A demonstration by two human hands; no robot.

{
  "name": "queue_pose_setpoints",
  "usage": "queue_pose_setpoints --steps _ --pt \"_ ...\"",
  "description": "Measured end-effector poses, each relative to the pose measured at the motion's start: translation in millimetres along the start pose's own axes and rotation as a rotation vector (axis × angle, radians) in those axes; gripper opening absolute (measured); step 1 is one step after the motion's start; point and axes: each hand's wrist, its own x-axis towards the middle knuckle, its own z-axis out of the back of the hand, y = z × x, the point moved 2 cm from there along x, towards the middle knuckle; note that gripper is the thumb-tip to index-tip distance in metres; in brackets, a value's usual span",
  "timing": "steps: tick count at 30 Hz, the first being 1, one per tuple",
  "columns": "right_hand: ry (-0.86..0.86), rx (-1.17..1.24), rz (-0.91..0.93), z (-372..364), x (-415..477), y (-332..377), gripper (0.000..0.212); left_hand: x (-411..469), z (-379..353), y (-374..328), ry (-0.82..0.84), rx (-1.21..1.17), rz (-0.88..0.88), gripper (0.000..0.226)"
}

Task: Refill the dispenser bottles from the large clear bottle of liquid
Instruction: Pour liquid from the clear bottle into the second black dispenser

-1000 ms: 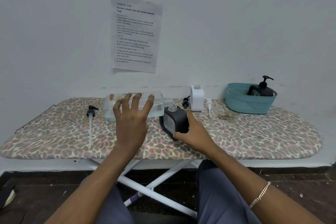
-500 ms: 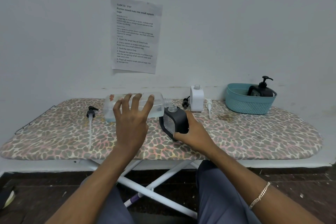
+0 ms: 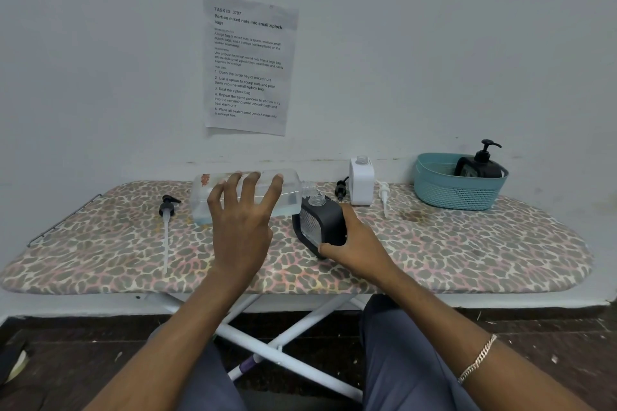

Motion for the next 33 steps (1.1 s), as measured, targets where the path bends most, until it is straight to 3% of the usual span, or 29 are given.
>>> queue_pose_setpoints --steps 33 --pt "-0.004 0.009 0.005 -0.7 0.3 -0.7 0.073 0.1 -0.2 0.1 0.005 0.002 -0.005 0.084"
